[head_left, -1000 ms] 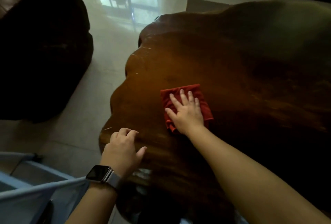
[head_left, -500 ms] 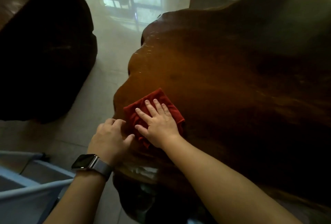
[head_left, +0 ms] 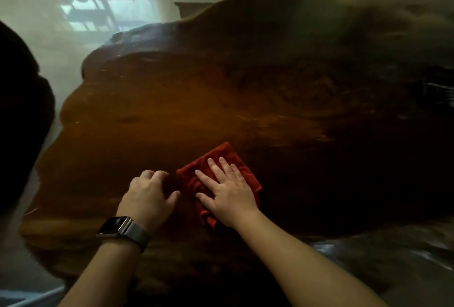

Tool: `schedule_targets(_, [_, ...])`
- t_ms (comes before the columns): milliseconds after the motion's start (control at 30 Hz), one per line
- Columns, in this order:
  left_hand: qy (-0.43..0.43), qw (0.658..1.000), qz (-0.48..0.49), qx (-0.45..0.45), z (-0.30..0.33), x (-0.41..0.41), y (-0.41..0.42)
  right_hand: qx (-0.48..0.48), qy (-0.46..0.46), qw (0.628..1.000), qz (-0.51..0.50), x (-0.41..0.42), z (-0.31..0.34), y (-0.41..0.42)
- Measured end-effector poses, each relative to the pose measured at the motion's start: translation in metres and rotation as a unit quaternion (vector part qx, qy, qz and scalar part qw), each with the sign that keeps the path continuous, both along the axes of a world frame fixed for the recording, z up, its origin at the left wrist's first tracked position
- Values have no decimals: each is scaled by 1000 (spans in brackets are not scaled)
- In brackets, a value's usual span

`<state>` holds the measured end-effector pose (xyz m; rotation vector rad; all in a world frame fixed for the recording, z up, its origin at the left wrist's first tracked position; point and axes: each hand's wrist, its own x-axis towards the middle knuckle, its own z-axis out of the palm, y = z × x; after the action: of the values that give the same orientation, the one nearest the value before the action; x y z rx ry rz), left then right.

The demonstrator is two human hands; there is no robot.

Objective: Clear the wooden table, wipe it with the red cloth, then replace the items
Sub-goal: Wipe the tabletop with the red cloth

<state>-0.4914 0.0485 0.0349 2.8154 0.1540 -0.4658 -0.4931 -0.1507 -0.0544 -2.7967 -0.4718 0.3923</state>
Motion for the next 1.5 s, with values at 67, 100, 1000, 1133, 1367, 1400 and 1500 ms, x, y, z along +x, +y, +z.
schedule_targets(67, [2, 1000, -25, -6, 1, 5, -42, -4, -1, 999, -38, -7, 1, -56])
schedule_targets(100, [5, 999, -37, -8, 2, 7, -60, -5, -1, 998, -55, -11, 1, -81])
schedule_targets(1000, [-5, 990, -137, -31, -23, 14, -265, -57, 44, 917, -393, -44, 8, -425])
schedule_targets(1133, [-1, 994, -108, -34, -24, 16, -215, -61, 53, 922, -379, -7, 8, -384])
schedule_targets(1367, [4, 998, -45, -34, -26, 10, -119, -49, 38, 961, -270, 62, 6, -253])
schedule_targets(1400, [4, 999, -33, -32, -26, 8, -104, -48, 34, 966, -250, 71, 5, -229])
schedule_targets(1500, [-1, 1000, 6, -24, -26, 3, -61, -44, 26, 979, -195, 90, 6, -157])
